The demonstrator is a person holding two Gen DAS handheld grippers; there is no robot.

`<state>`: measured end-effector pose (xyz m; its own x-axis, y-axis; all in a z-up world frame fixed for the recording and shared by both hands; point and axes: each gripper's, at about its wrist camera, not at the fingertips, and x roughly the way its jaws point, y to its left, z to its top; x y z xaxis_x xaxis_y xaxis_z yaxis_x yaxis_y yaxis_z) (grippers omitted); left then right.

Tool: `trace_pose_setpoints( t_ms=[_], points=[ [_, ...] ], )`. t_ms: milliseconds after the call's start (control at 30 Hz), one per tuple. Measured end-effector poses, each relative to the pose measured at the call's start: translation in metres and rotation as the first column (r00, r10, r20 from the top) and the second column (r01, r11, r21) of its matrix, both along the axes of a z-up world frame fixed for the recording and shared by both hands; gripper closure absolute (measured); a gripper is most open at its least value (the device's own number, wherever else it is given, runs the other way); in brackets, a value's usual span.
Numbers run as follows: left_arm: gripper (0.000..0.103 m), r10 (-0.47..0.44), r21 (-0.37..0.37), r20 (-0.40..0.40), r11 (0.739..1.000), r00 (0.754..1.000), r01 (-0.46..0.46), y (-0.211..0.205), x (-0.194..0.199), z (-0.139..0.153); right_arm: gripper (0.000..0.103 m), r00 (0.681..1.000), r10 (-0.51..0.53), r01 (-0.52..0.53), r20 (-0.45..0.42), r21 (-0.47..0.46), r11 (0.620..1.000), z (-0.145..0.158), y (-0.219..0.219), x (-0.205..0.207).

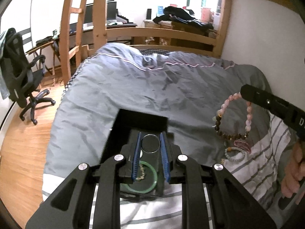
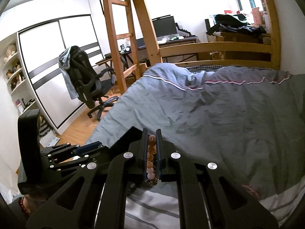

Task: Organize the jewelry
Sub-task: 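Carry the gold ring over the black box while the right tool carries the bracelet there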

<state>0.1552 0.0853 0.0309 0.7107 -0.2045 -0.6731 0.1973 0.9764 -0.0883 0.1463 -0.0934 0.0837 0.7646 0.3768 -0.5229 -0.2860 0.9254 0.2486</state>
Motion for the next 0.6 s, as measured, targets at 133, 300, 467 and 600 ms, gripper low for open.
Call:
trace_pose_setpoints(
  t_ms=[133, 300, 467, 600],
  points=[
    [0.083, 0.033, -0.019, -0.011, 0.999, 0.999, -0.033, 0.017, 0.004, -0.002, 0.094, 1.0, 0.029, -0.029, -0.003, 0.011, 1.0, -0.004, 0.022, 0.008],
    [0.083, 0.047, -0.02, -0.031, 0.999, 0.998, -0.048, 0.03, 0.01, -0.006, 0.094, 0.998, 0.061, -0.06, -0.017, 0.025, 0.998, -0.012, 0.046, 0.019],
    [0.083, 0.061, -0.062, -0.066, 0.996, 0.996, -0.065, 0.04, 0.015, -0.015, 0.094, 0.996, 0.081, -0.08, -0.029, 0.038, 0.996, -0.023, 0.062, 0.033],
    [0.083, 0.064, -0.047, -0.125, 0.996, 0.99, -0.071, 0.037, 0.024, -0.031, 0.094, 0.995, 0.082, -0.079, -0.05, 0.061, 0.995, -0.036, 0.071, 0.044]
  ],
)
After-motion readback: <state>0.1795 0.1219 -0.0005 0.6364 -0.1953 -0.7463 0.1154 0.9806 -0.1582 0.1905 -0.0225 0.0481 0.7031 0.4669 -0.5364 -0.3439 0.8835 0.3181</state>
